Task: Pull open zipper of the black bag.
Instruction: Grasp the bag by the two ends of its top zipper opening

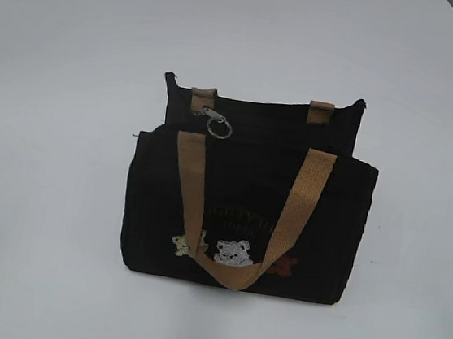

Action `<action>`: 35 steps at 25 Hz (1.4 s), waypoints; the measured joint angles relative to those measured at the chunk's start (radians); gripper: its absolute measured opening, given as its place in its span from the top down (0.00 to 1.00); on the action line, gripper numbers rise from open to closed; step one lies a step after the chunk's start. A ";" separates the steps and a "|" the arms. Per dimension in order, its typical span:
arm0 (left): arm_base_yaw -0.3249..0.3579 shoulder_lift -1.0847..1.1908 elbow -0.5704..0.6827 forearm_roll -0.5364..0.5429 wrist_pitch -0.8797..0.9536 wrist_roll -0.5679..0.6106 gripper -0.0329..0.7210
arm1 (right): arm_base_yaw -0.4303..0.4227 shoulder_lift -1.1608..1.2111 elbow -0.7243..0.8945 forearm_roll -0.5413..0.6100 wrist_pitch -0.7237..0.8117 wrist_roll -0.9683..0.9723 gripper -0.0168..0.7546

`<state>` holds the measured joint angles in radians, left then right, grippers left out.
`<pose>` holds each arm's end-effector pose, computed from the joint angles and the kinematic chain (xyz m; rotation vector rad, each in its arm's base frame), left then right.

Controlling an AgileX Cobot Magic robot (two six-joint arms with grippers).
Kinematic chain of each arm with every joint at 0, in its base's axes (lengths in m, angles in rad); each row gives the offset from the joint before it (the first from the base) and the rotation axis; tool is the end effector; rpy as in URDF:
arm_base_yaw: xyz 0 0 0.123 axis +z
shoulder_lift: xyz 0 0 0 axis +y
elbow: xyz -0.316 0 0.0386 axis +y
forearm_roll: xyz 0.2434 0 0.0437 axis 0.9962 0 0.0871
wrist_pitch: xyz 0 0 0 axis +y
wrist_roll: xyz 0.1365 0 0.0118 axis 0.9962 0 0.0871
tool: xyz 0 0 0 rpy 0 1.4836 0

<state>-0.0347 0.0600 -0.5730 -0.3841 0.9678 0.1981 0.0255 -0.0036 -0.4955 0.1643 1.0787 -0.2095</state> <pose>-0.0008 -0.0423 0.2954 0.2201 1.8873 -0.3402 -0.0041 0.0197 0.2518 -0.2499 2.0378 0.0831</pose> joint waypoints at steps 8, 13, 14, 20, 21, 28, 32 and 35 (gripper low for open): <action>-0.001 0.444 -0.150 -0.444 -0.124 0.130 0.54 | 0.000 0.314 -0.088 0.035 -0.238 0.002 0.35; -0.025 0.873 -0.262 -0.714 -0.038 0.372 0.43 | 0.092 0.610 -0.237 0.058 -0.299 -0.094 0.35; -0.043 0.946 -0.284 -0.716 -0.037 0.384 0.42 | 0.111 0.663 -0.271 0.061 -0.299 -0.119 0.35; -0.230 1.322 -0.422 -0.630 -0.091 0.355 0.41 | 0.260 1.031 -0.483 0.070 -0.275 -0.245 0.35; -0.246 1.382 -0.449 -0.609 -0.106 0.324 0.41 | 0.282 1.072 -0.516 0.070 -0.272 -0.261 0.35; -0.274 1.665 -0.626 -0.589 -0.155 0.277 0.42 | 0.440 1.339 -0.663 0.070 -0.277 -0.382 0.35; -0.275 1.729 -0.683 -0.590 -0.190 0.277 0.45 | 0.511 1.454 -0.702 0.071 -0.314 -0.423 0.35; -0.285 1.743 -0.692 -0.578 -0.220 0.278 0.54 | 0.560 1.527 -0.736 0.071 -0.363 -0.449 0.35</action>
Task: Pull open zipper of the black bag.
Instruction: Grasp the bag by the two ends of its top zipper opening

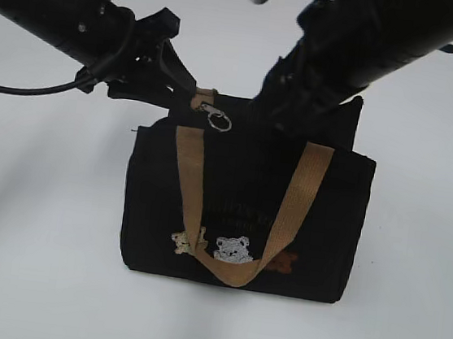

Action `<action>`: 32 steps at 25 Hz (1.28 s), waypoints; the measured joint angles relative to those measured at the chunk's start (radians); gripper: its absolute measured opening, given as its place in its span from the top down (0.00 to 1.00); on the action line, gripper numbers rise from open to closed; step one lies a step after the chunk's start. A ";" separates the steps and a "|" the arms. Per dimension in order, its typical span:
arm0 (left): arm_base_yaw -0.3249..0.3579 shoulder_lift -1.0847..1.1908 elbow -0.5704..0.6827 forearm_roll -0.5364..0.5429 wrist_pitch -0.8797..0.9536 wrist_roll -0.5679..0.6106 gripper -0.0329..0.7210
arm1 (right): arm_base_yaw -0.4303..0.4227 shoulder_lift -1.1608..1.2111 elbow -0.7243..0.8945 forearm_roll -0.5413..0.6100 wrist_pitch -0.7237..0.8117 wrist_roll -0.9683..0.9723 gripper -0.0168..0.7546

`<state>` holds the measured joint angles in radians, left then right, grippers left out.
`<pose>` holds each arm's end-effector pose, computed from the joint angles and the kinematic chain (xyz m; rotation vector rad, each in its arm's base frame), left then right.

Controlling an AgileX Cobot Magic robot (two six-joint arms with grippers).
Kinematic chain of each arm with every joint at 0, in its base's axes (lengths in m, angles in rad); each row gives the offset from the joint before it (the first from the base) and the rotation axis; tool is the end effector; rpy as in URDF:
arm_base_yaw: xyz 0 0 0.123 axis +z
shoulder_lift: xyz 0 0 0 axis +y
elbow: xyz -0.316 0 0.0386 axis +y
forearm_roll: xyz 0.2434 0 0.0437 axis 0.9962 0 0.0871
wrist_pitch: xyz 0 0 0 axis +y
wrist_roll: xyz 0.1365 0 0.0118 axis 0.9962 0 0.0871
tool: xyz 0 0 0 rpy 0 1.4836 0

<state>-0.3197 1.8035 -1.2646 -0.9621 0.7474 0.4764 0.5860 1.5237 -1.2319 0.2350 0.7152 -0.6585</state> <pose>0.3641 -0.2011 0.2424 0.2353 2.5539 -1.0044 0.2823 0.2126 0.3057 -1.3143 2.0994 0.2353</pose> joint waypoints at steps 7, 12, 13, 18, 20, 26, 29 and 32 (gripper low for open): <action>-0.017 0.001 -0.010 0.025 -0.020 0.010 0.92 | 0.069 0.126 -0.042 0.000 -0.091 -0.082 0.41; -0.017 0.001 -0.012 0.031 -0.020 0.013 0.92 | 0.094 0.168 -0.046 -0.001 -0.100 -0.138 0.44; -0.017 0.001 -0.012 0.031 -0.017 0.013 0.92 | 0.094 0.173 -0.047 -0.004 -0.111 -0.141 0.45; -0.017 0.001 -0.013 0.031 -0.012 0.015 0.93 | 0.094 0.178 -0.047 -0.047 -0.150 -0.144 0.57; -0.017 0.001 -0.013 0.031 -0.012 0.015 0.93 | 0.094 0.178 -0.047 -0.073 -0.154 -0.144 0.65; -0.017 0.001 -0.013 0.031 -0.012 0.017 0.93 | 0.094 0.178 -0.047 -0.128 -0.127 -0.144 0.95; -0.017 0.001 -0.013 0.031 -0.009 0.017 0.93 | 0.094 0.176 -0.048 -0.133 -0.099 -0.144 0.98; -0.017 0.001 -0.013 0.031 -0.008 0.018 0.93 | 0.094 0.151 -0.048 -0.140 -0.082 -0.121 0.98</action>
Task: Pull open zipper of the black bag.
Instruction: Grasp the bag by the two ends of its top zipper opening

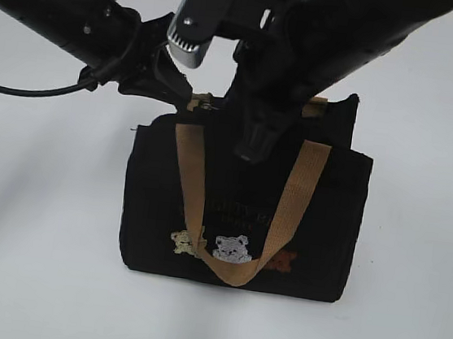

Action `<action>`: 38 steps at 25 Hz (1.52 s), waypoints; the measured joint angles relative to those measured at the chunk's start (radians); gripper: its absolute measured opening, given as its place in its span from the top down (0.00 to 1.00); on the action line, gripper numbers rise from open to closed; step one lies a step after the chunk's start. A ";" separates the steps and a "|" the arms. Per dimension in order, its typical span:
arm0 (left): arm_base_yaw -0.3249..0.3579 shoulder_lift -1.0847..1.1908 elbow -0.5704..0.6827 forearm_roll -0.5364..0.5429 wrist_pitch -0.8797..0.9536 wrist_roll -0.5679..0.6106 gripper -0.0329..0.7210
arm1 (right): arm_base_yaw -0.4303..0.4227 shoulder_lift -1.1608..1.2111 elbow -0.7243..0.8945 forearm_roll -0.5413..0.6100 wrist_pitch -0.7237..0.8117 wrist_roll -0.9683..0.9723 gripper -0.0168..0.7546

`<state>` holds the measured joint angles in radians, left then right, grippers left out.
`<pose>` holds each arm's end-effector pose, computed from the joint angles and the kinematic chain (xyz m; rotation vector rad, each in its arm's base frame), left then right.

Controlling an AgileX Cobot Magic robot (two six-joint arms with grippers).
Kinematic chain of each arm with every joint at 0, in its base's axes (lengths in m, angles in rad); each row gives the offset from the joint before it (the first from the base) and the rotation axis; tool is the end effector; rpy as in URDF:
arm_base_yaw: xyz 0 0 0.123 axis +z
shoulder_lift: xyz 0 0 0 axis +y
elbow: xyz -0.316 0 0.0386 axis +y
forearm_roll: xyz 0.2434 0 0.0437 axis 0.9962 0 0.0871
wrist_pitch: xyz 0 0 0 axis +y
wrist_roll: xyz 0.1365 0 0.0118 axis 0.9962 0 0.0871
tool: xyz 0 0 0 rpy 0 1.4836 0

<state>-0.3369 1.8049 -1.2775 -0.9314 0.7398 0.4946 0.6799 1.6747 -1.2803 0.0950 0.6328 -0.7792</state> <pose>0.3635 -0.2059 0.2437 0.3076 2.5405 -0.9681 0.3011 0.2534 0.2697 -1.6162 1.9172 0.0611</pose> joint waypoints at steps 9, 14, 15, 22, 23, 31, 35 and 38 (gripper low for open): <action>-0.002 0.000 -0.003 -0.004 0.010 0.000 0.93 | -0.096 -0.107 0.000 -0.062 0.106 0.188 0.98; -0.002 0.000 -0.005 0.001 0.010 0.000 0.93 | -0.225 -0.124 0.001 -0.078 0.233 0.232 0.98; -0.002 0.000 -0.005 0.002 0.010 0.000 0.93 | -0.248 -0.127 0.001 -0.080 0.251 0.237 0.98; -0.002 0.000 -0.007 0.007 0.013 0.000 0.93 | -0.346 -0.129 0.001 -0.071 0.324 0.275 0.98; -0.002 0.000 -0.007 0.007 0.014 0.000 0.93 | -0.347 -0.129 0.001 -0.068 0.333 0.282 0.98; -0.002 0.000 -0.007 0.007 0.017 0.000 0.93 | -0.373 -0.129 0.000 -0.095 0.397 0.403 0.98; -0.001 0.000 -0.007 0.007 0.024 0.000 0.93 | -0.411 -0.129 0.000 -0.095 0.416 0.428 0.98; -0.001 0.000 -0.007 0.008 0.041 0.000 0.89 | -0.414 -0.129 0.000 -0.037 0.427 0.443 0.93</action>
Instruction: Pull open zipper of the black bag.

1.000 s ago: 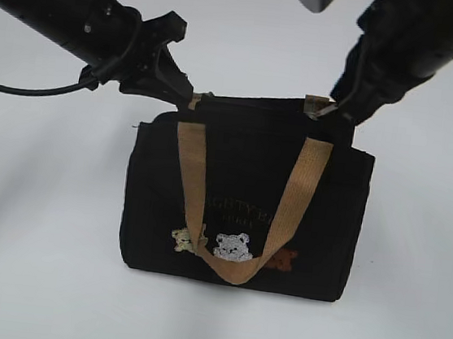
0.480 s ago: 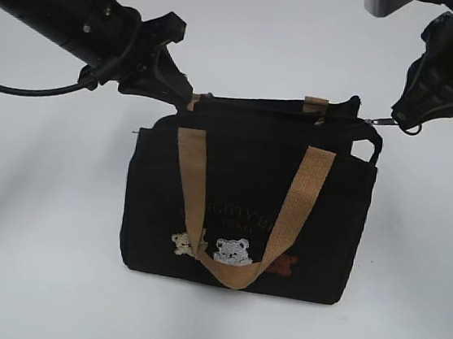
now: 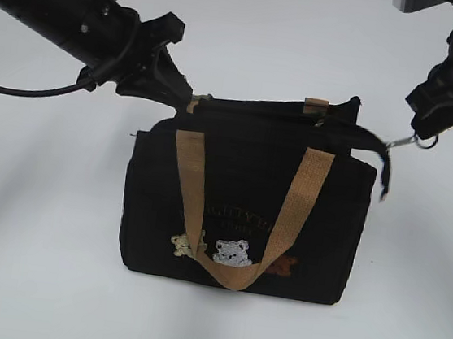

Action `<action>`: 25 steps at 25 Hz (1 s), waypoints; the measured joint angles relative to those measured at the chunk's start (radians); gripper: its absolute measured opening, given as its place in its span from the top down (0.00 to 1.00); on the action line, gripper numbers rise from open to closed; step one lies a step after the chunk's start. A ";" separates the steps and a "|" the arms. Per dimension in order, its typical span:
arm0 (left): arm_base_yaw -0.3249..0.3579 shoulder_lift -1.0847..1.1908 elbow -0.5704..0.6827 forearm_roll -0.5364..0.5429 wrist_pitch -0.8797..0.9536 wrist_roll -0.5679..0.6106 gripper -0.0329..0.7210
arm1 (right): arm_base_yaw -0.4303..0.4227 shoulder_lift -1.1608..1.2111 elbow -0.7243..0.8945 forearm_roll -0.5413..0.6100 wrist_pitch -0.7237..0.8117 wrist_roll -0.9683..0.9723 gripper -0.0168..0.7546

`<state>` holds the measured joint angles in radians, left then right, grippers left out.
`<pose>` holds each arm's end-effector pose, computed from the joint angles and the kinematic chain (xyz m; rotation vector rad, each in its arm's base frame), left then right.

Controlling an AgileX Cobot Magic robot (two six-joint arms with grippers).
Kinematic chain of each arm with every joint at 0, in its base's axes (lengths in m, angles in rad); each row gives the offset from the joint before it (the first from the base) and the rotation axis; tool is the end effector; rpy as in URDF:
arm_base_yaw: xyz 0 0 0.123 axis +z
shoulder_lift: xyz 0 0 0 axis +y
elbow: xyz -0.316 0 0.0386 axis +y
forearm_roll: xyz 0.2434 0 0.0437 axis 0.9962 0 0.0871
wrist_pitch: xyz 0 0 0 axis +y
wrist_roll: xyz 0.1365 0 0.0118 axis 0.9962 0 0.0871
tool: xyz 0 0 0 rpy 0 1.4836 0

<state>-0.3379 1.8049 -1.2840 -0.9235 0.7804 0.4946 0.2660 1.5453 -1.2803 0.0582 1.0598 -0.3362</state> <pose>0.3590 -0.2077 0.2445 0.3438 2.5600 -0.9884 0.3085 0.0913 0.2890 -0.8055 2.6880 0.0613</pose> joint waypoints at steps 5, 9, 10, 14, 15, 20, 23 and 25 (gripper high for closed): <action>0.001 -0.082 -0.001 0.091 0.090 0.002 0.60 | 0.000 -0.018 0.000 0.054 0.081 0.071 0.54; 0.001 -0.243 -0.001 0.251 0.213 -0.059 0.43 | 0.000 -0.084 0.018 0.056 0.141 0.101 0.38; 0.001 -0.284 0.000 0.303 0.244 -0.090 0.42 | 0.000 -0.116 0.040 0.060 0.142 0.106 0.37; 0.001 -0.506 0.064 0.470 0.354 -0.235 0.40 | 0.000 -0.291 0.184 0.083 0.144 0.131 0.36; 0.001 -0.577 0.095 0.508 0.363 -0.264 0.40 | 0.000 -0.346 0.231 0.085 0.145 0.140 0.35; 0.002 -0.998 0.345 0.685 0.374 -0.362 0.42 | 0.000 -0.637 0.451 0.086 0.154 0.159 0.35; 0.004 -1.253 0.491 0.766 0.380 -0.376 0.43 | 0.000 -0.866 0.560 0.088 0.158 0.161 0.35; 0.005 -1.404 0.577 0.788 0.384 -0.378 0.43 | 0.000 -1.011 0.623 0.083 0.160 0.161 0.35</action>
<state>-0.3332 0.4006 -0.7069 -0.1358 1.1641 0.1168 0.2660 0.5342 -0.6572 0.1410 1.2199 -0.1750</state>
